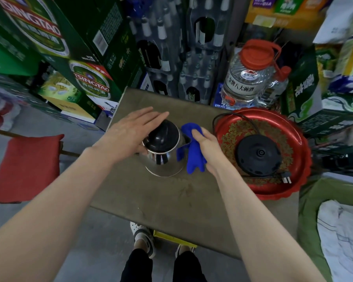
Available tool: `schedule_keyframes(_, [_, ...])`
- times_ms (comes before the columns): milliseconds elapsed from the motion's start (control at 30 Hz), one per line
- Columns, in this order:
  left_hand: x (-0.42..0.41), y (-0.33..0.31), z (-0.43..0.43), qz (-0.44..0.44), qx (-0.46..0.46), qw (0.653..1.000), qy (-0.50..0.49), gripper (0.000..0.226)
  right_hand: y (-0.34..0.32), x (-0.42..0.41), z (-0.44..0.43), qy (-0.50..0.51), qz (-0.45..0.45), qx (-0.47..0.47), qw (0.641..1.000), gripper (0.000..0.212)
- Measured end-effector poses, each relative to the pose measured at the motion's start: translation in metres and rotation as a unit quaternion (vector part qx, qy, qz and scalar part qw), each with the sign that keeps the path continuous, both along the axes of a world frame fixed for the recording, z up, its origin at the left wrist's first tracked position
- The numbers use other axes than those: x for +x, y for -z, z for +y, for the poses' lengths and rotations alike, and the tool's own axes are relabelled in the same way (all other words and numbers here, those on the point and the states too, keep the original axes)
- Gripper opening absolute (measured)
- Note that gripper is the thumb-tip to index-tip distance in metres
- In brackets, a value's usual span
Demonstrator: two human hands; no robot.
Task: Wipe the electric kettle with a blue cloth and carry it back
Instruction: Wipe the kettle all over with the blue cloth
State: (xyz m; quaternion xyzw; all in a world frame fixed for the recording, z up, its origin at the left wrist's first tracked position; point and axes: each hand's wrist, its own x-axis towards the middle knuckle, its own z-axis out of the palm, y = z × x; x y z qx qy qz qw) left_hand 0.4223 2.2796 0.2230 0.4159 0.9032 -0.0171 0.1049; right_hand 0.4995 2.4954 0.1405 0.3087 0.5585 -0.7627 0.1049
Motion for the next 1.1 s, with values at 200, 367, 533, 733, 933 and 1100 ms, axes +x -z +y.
schedule_keyframes(200, [0.028,0.017,-0.033,0.05,0.078,0.993,-0.074,0.094,0.008,0.043,-0.058,0.051,0.025,0.078,0.995,0.009])
schedule_keyframes(367, [0.099,0.026,-0.008,-0.01,0.276,0.884,-0.377,0.085,-0.008,0.046,-0.061,0.026,0.072,0.173,0.982,0.016])
schedule_keyframes(533, [0.099,0.046,0.014,-0.114,0.315,0.822,-0.459,0.093,-0.002,0.031,-0.051,0.0,0.123,0.151,0.981,0.025])
schedule_keyframes(733, [0.072,0.044,-0.017,-0.118,0.291,0.865,-0.392,0.1,0.037,0.049,-0.056,-0.04,-0.07,0.205,0.975,0.023])
schedule_keyframes(933, [0.06,0.02,-0.013,-0.144,0.28,0.875,-0.367,0.088,-0.007,0.024,-0.068,-0.008,0.138,0.286,0.948,0.031])
schedule_keyframes(1100, [0.076,0.035,0.017,-0.095,0.257,0.862,-0.427,0.121,0.027,0.018,-0.077,0.032,-0.015,0.206,0.978,0.032])
